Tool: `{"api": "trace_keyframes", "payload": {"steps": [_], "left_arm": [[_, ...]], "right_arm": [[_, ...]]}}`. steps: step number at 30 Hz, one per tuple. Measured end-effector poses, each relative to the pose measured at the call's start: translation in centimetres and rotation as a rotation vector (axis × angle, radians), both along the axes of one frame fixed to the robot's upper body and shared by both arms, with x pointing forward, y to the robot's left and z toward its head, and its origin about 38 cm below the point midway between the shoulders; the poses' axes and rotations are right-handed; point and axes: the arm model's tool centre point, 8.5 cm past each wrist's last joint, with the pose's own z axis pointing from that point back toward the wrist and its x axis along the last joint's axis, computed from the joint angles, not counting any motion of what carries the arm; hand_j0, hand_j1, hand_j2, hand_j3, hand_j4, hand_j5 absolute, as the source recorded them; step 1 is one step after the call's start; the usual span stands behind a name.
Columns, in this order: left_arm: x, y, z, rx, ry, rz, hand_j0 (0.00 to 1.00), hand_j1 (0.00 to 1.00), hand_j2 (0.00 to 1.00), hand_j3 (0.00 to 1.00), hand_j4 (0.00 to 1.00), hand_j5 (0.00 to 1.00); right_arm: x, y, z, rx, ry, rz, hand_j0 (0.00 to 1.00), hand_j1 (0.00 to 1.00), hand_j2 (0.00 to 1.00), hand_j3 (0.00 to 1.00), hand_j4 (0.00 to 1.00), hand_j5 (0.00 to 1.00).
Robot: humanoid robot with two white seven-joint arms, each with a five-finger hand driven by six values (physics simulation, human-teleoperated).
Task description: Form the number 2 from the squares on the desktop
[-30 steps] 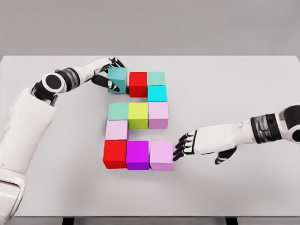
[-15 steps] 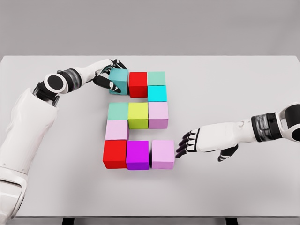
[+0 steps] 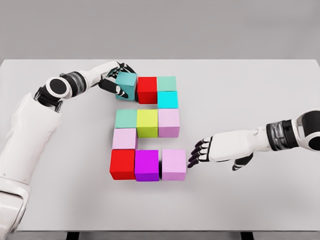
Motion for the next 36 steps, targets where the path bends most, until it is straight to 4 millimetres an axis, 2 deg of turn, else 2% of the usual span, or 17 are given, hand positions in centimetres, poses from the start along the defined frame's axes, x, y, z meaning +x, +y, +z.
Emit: {"api": "trace_keyframes", "payload": {"steps": [4, 18, 27, 33, 36], "left_arm": [[0.0, 0.0, 0.0, -0.004, 0.001, 0.003, 0.82, 0.82, 0.82, 0.82, 0.82, 0.82], [-0.1, -0.5, -0.2, -0.011, 0.003, -0.005, 0.95, 0.95, 0.95, 0.95, 0.95, 0.95], [-0.1, -0.4, -0.1, -0.013, 0.002, -0.004, 0.99, 0.99, 0.99, 0.99, 0.99, 0.99], [-0.1, 0.5, 0.4, -0.012, -0.009, 0.004, 1.00, 1.00, 1.00, 1.00, 1.00, 1.00], [-0.5, 2.5, 1.4, 0.005, -0.040, 0.008, 1.00, 1.00, 1.00, 1.00, 1.00, 1.00]], "right_arm": [[0.0, 0.2, 0.0, 0.002, -0.003, 0.006, 1.00, 1.00, 1.00, 1.00, 1.00, 1.00], [1.3, -0.9, 0.1, -0.012, -0.023, -0.045, 1.00, 1.00, 1.00, 1.00, 1.00, 1.00], [1.0, 0.2, -0.3, 0.000, -0.017, -0.017, 1.00, 1.00, 1.00, 1.00, 1.00, 1.00], [0.8, 0.6, -0.2, 0.006, -0.019, -0.004, 1.00, 1.00, 1.00, 1.00, 1.00, 1.00], [0.6, 0.8, -0.1, 0.009, -0.019, 0.005, 1.00, 1.00, 1.00, 1.00, 1.00, 1.00]]}}
